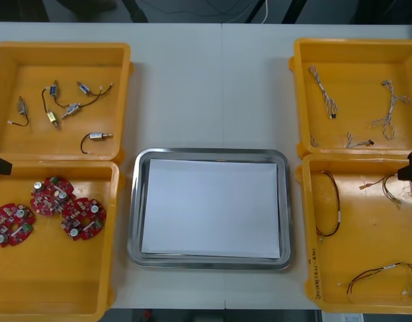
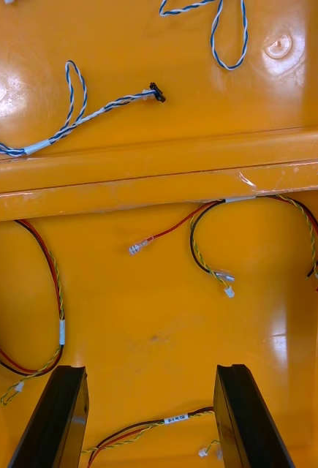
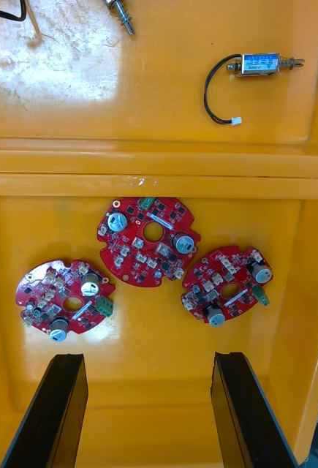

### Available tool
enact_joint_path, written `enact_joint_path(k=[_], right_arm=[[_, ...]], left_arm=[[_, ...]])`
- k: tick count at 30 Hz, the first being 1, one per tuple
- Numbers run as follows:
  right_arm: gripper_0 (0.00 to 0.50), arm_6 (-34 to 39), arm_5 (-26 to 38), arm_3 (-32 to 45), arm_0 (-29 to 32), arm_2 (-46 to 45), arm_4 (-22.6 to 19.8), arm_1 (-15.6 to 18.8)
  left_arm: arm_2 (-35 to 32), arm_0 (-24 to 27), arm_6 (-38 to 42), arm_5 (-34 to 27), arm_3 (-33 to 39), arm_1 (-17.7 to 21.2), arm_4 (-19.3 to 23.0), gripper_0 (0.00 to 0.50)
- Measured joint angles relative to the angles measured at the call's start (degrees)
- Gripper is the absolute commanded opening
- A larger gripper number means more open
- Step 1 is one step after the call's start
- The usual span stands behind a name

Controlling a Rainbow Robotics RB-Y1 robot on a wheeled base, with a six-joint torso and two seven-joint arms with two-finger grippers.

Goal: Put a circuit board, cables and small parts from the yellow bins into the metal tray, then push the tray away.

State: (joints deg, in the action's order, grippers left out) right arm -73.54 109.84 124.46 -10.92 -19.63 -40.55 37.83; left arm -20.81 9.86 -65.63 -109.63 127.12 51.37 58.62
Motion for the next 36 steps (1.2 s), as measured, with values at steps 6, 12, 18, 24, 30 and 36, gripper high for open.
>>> enact_joint_path(k=[6, 12, 18, 24, 30, 36], right_arm=[[0.5, 0.0, 0.0, -0.01, 0.0, 0.0, 0.0, 0.0], [0.5, 0.0, 0.0, -0.02, -0.02, -0.01, -0.01, 0.01], [0.5, 0.0, 0.0, 0.11, -0.23, -0.71, 0.22, 0.05], [0.5, 0.54, 0.0, 0.54, 0.5, -0.73, 2.93, 0.05], [0.5, 1.09, -0.01, 0.72, 3.38, -0.73, 2.95, 0.03], [0.5, 7.39, -0.03, 2.28, 5.66, -1.52, 2.91, -1.01]], left_arm=[[0.08, -1.16, 0.0, 0.0, -0.03, -0.35, 0.01, 0.5], [0.08, -1.36, 0.0, 0.0, -0.03, -0.35, 0.01, 0.5], [0.09, -1.37, 0.0, 0.0, -0.04, -0.35, -0.29, 0.5], [0.09, -1.38, 0.0, 0.0, -0.31, -0.35, -1.38, 0.5], [0.09, -1.38, 0.0, 0.0, -3.16, -0.35, -2.45, 0.5], [0.1, -1.42, 0.0, 0.0, -3.57, -0.35, -4.97, 0.5]])
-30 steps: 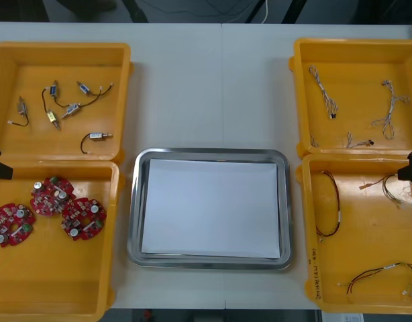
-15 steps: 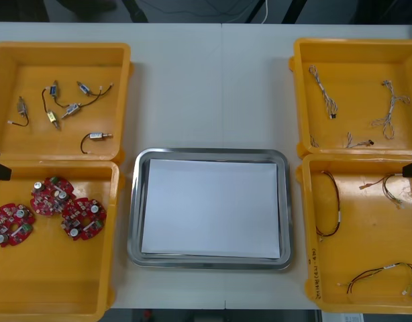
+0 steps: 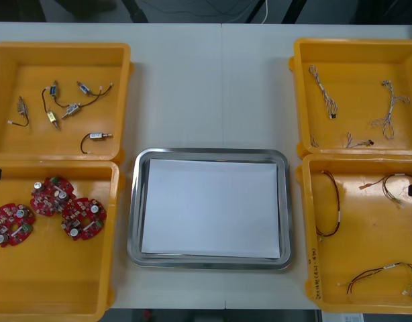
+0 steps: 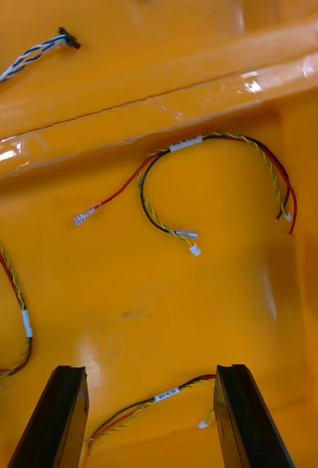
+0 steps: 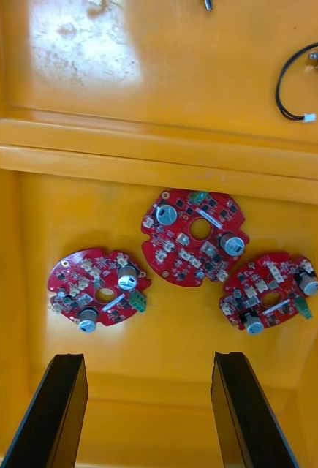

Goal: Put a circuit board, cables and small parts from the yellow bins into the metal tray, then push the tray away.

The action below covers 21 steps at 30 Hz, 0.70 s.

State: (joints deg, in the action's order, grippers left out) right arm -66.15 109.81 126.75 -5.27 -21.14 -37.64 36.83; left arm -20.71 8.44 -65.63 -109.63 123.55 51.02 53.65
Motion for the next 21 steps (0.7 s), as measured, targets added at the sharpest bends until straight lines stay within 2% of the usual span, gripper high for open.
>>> enact_joint_path(k=[4, 10, 15, 21], right_arm=[[0.5, 8.42, 0.0, 2.13, 1.46, -0.65, 0.03, -1.43], [0.5, 8.68, -0.7, 4.96, 4.29, -0.71, 2.98, -5.08], [0.5, 10.63, -3.36, 5.26, 7.51, -0.72, 4.84, -7.21], [0.5, 20.56, -5.79, 5.27, 11.59, -0.72, 4.84, -7.53]], left_arm=[[0.0, -0.02, 0.0, 0.0, -0.67, -0.09, -0.85, 0.5], [0.0, -0.29, 0.01, 0.11, -1.03, -2.06, -3.1, 0.5], [-0.01, -2.29, 0.01, 3.84, -1.07, -3.89, -3.75, 0.5], [-0.01, -5.62, 0.03, 7.86, -1.09, -5.22, -4.38, 0.5]])
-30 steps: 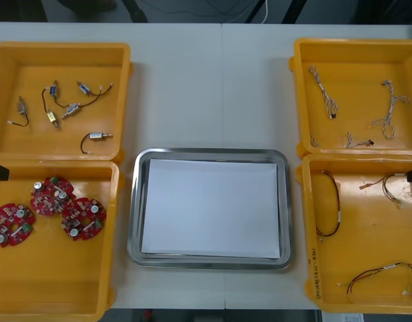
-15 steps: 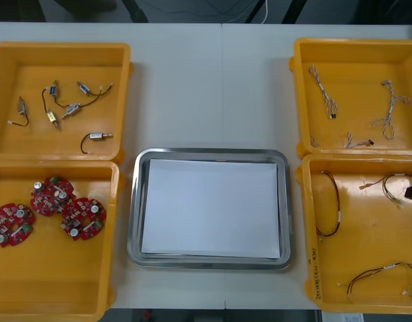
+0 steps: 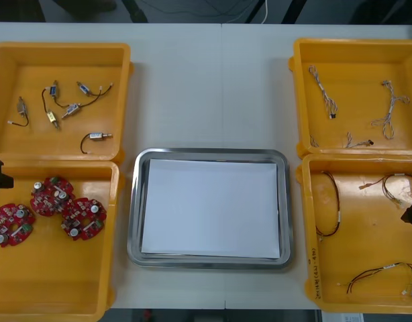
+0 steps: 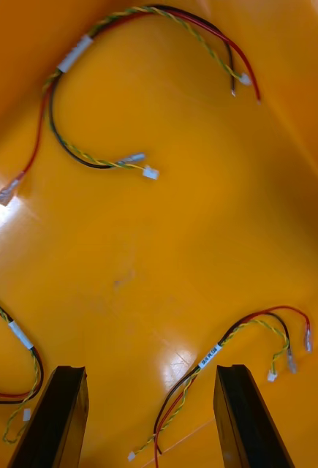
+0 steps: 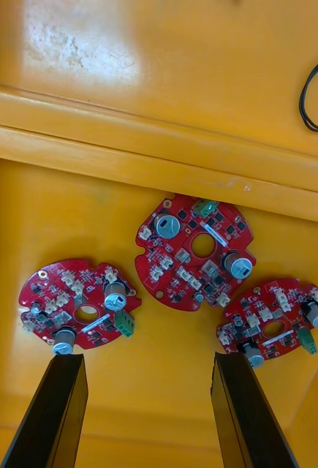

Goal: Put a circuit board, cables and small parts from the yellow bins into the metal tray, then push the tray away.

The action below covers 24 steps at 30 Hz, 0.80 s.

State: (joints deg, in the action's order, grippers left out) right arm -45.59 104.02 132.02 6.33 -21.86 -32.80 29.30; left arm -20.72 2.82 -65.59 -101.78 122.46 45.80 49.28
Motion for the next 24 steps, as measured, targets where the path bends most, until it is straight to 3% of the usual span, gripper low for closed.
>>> enact_joint_path(k=[10, 24], right_arm=[[0.5, 10.52, -0.25, -2.28, 1.32, 0.16, -0.07, -2.04], [0.5, 10.99, -6.5, -9.9, 2.5, 1.31, -1.56, -2.36]], left_arm=[[0.0, -4.92, 0.04, 5.39, -0.03, -2.21, -1.11, 0.5], [1.07, -7.4, 0.7, 7.19, -0.12, -4.81, -5.17, 0.5]])
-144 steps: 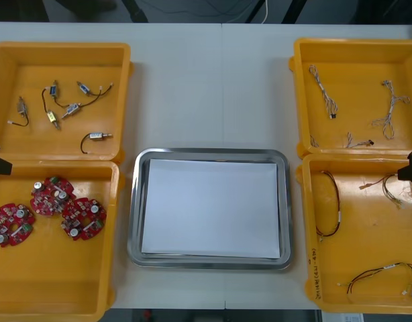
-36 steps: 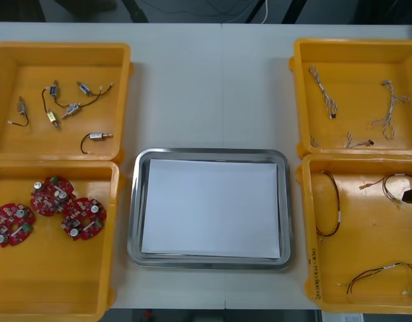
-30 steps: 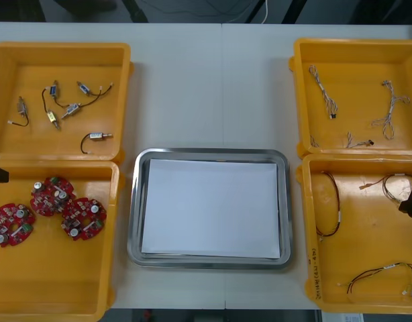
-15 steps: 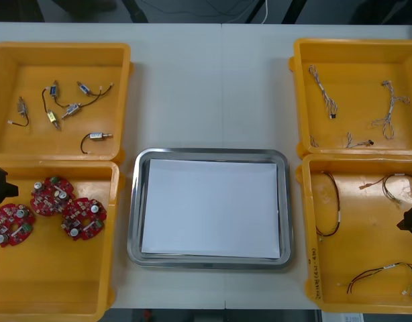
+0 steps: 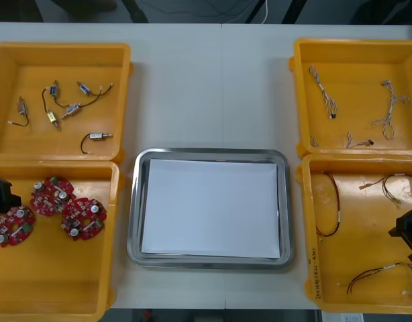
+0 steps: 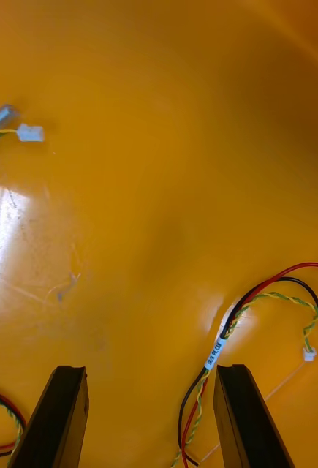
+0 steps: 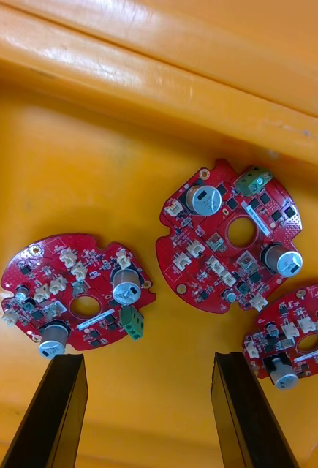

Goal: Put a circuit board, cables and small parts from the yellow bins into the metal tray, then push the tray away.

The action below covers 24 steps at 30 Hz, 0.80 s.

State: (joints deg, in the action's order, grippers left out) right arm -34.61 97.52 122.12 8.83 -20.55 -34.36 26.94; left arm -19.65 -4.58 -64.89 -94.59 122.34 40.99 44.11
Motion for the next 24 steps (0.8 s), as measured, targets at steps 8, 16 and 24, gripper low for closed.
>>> enact_joint_path(k=[8, 16, 24], right_arm=[[0.5, 3.34, -8.89, -3.85, 3.16, 2.99, -0.6, 0.0], [0.5, 3.4, -8.89, -4.47, 3.97, 3.23, -0.77, 0.0], [0.5, 3.4, -8.88, -4.47, 4.95, 3.23, -2.0, -0.01]], left_arm=[[1.39, -0.1, 0.04, 0.37, -0.19, -1.2, -1.95, 0.5], [3.5, -1.15, 0.07, 5.01, -1.79, -2.26, -3.76, 0.5], [3.81, -1.86, 0.08, 8.4, -5.66, -3.01, -4.28, 0.5]])
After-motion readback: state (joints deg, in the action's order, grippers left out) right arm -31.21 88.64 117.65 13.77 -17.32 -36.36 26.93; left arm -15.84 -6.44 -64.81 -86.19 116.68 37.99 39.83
